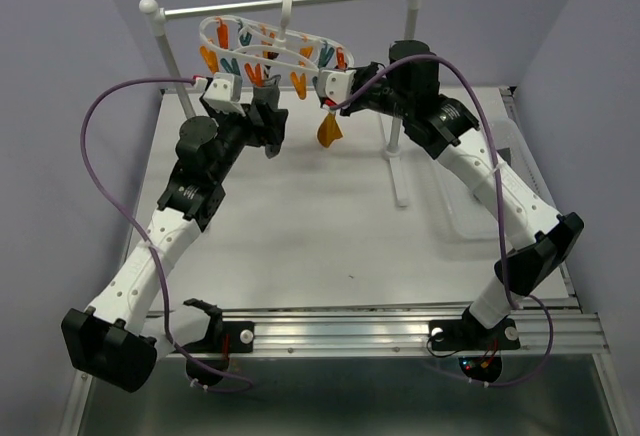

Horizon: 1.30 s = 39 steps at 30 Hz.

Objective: Clip the socks to the hanger
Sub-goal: Open the clamp at the hanger.

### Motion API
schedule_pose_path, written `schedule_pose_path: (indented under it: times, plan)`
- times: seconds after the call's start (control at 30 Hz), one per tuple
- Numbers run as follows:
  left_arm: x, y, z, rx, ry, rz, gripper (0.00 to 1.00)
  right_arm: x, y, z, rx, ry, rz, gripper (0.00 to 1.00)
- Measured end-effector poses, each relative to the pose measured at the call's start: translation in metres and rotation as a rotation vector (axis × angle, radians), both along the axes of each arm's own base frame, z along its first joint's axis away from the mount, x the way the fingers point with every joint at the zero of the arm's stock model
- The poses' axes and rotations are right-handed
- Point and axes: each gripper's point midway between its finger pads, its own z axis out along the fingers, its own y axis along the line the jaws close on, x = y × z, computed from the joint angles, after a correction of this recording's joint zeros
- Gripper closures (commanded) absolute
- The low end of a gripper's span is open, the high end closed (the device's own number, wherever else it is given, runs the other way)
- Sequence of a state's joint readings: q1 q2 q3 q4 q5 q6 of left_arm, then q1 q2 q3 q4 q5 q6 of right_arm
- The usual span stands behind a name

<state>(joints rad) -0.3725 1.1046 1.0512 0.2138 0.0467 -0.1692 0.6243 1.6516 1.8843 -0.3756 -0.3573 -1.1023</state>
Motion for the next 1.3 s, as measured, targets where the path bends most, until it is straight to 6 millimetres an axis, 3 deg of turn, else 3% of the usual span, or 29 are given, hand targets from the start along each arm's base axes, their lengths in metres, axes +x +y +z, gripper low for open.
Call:
schedule_pose_path:
  times: [0.27,0.43,0.83,1.13,1.3]
  plan:
    - [-0.032,-0.038,0.008,0.034,-0.047,-0.198,0.01,-0.001,0.002,-0.002,-0.001,0.01,-0.039,0.91]
    - [-0.037,-0.054,0.002,0.046,-0.066,-0.283,0.01,-0.001,0.0,-0.002,-0.002,0.013,-0.049,0.91]
    - [0.016,-0.085,-0.045,0.063,0.017,-0.313,0.01,-0.004,-0.004,0.003,0.0,0.005,-0.066,0.92]
    - [0.028,-0.079,-0.023,0.001,-0.058,-0.289,0.02,-0.005,-0.006,0.005,0.001,0.003,-0.074,0.92]
    - [0.032,-0.08,-0.007,-0.055,-0.101,-0.292,0.07,-0.004,-0.007,0.005,0.002,0.005,-0.083,0.93]
